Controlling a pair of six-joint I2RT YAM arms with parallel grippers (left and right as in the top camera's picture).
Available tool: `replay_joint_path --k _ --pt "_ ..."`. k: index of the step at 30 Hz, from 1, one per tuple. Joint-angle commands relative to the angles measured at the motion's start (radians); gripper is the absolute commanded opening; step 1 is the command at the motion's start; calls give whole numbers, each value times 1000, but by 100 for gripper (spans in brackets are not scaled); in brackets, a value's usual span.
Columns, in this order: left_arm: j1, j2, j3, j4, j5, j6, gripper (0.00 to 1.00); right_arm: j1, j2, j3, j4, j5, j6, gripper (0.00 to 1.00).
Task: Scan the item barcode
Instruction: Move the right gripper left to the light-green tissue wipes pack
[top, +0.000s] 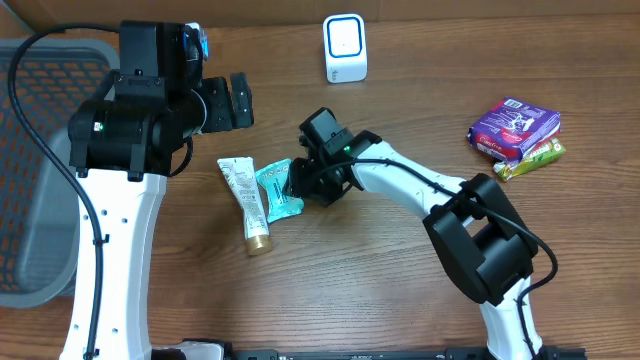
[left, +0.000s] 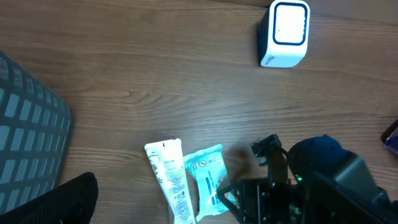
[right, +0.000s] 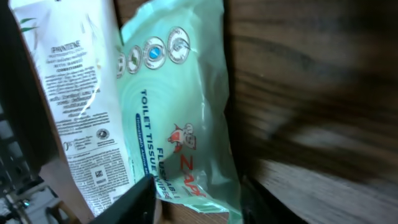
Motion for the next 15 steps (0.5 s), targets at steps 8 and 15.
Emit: replay_joint_path --k 8,15 --pt "-1 5 14 3 7 13 100 11 15 -25 7 54 108 31" --pt "-1 5 14 3 7 13 100 12 15 -78 69 75 166 31"
